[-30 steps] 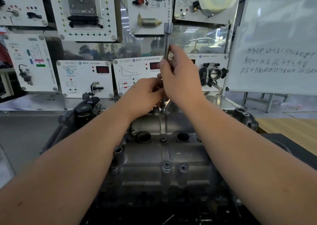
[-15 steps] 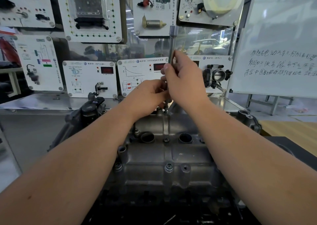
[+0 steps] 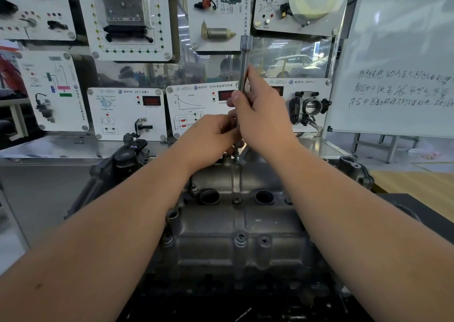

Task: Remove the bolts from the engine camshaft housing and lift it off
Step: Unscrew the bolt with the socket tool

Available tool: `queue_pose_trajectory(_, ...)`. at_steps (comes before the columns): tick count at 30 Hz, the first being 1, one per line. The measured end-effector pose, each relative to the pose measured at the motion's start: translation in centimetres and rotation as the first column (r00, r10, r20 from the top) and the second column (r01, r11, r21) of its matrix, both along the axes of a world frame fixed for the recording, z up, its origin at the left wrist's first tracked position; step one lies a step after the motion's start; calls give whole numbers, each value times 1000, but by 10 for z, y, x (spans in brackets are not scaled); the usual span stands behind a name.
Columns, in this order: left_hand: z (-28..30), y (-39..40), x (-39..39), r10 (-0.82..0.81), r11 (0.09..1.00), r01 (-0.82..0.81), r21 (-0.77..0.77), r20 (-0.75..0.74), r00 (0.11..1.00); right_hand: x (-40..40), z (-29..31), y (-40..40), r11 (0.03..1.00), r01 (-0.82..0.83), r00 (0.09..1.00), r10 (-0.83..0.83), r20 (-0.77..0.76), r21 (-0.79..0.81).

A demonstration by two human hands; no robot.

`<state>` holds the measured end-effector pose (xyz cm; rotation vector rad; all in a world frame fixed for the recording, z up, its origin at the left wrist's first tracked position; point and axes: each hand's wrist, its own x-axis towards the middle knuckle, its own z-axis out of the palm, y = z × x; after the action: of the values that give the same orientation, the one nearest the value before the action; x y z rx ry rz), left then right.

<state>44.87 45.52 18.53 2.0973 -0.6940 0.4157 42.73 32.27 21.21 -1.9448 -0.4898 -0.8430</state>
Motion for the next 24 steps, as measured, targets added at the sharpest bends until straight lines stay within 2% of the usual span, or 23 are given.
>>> queue_pose_trajectory(8, 1, 0, 2, 25, 999, -26, -34, -22, 999, 1, -2, 0, 987, 149, 983, -141, 117, -65)
queue_pose_trajectory(14, 0, -1, -1, 8, 1000, -9, -23, -20, 1000, 0, -1, -1, 999, 48, 999, -48, 18, -4)
queue_pose_trajectory(24, 2, -2, -3, -3, 999, 2, -39, -19, 1000, -1, -1, 0, 993, 106, 989, -100, 112, -49)
